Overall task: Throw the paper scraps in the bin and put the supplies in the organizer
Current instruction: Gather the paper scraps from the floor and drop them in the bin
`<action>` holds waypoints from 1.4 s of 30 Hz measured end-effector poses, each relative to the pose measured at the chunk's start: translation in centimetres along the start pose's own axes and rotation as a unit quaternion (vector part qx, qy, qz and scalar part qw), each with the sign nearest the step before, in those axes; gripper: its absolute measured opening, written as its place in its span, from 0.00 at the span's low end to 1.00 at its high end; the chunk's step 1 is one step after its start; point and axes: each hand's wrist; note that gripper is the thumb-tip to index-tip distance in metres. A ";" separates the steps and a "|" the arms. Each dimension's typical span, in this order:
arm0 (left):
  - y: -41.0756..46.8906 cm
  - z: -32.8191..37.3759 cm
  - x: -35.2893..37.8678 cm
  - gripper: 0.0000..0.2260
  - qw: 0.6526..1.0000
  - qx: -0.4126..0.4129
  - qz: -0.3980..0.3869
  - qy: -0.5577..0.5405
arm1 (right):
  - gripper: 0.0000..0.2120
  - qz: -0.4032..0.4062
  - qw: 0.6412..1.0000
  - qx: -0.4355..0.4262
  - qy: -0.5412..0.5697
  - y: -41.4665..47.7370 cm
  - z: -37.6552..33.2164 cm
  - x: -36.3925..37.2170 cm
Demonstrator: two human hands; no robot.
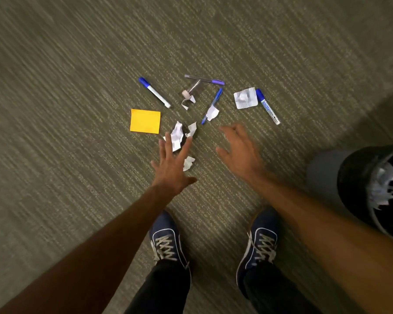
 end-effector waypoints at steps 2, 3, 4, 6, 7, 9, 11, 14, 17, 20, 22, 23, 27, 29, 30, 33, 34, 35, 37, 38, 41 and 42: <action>2.2 -1.2 1.5 0.59 0.999 0.014 -0.012 0.039 | 0.29 -0.013 0.999 -0.021 -0.022 2.8 1.0 2.1; 3.2 -1.7 2.1 0.60 0.998 0.023 -0.011 0.057 | 0.29 -0.014 0.999 -0.026 -0.034 4.1 1.4 3.0; 4.2 -2.1 2.7 0.60 0.997 0.028 -0.008 0.070 | 0.30 -0.011 0.998 -0.029 -0.047 5.3 1.8 3.8; 5.6 -2.8 3.5 0.61 0.996 0.025 0.000 0.090 | 0.31 0.003 0.998 -0.029 -0.048 7.3 2.2 5.0; 6.1 -3.1 3.9 0.60 0.994 0.027 0.005 0.102 | 0.30 0.016 0.999 -0.024 -0.037 8.1 2.3 5.5; 6.7 -3.6 4.5 0.60 0.991 0.042 0.011 0.127 | 0.27 0.035 0.999 -0.001 -0.013 9.6 2.4 6.3; 7.0 -3.9 5.2 0.60 0.988 0.060 0.020 0.142 | 0.24 0.052 0.998 0.022 0.002 10.8 2.5 7.1; 7.1 -4.0 5.9 0.59 0.987 0.065 0.037 0.145 | 0.20 0.081 0.996 0.039 -0.005 11.8 2.6 8.1; 7.2 -4.1 6.0 0.56 0.985 0.069 0.037 0.153 | 0.15 0.094 0.995 0.037 -0.022 12.5 2.8 8.6; 7.1 -4.0 5.9 0.48 0.987 0.094 0.045 0.125 | 0.11 0.106 0.994 0.032 -0.011 13.0 3.1 8.6; 7.0 -3.9 5.6 0.41 0.987 0.107 0.055 0.105 | 0.10 0.106 0.994 0.038 0.004 13.2 3.2 8.5; 7.1 -3.9 5.4 0.37 0.987 0.110 0.061 0.097 | 0.10 0.104 0.994 0.043 0.011 13.3 3.1 8.4; 7.8 -3.6 4.4 0.27 0.988 0.113 0.084 0.069 | 0.12 0.098 0.993 0.054 0.031 13.6 2.7 8.3; 8.2 -3.5 4.1 0.24 0.988 0.111 0.087 0.059 | 0.12 0.101 0.992 0.058 0.042 13.7 2.4 8.3; 8.3 -3.4 4.0 0.22 0.988 0.108 0.093 0.051 | 0.12 0.104 0.992 0.061 0.044 13.6 2.2 8.3; 8.4 -3.3 3.5 0.16 0.989 0.080 0.127 -0.001 | 0.11 0.124 0.987 0.074 0.077 13.3 1.8 8.2; 8.4 -3.2 3.2 0.14 0.987 0.064 0.142 -0.024 | 0.10 0.132 0.985 0.076 0.085 13.1 1.5 8.2; 8.5 -3.2 2.9 0.13 0.985 0.046 0.156 -0.049 | 0.09 0.137 0.984 0.071 0.087 13.0 1.2 8.1; 8.7 -3.1 2.0 0.12 0.979 0.014 0.185 -0.088 | 0.07 0.137 0.986 0.046 0.080 12.9 0.4 8.3; 8.7 -3.0 1.6 0.12 0.974 0.004 0.200 -0.103 | 0.06 0.134 0.988 0.029 0.076 12.9 0.0 8.5; 8.9 -3.2 0.4 0.09 0.960 -0.007 0.245 -0.135 | 0.06 0.116 0.991 -0.035 0.054 13.3 -1.4 9.5; 9.0 -3.3 0.2 0.09 0.956 -0.011 0.256 -0.142 | 0.06 0.108 0.992 -0.046 0.046 13.7 -1.7 9.8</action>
Point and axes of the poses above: each hand's wrist, its own y-axis towards the middle knuckle, its own x-axis out of the palm, z = x × y, and after that the axes turned 5 degrees about z, right-handed
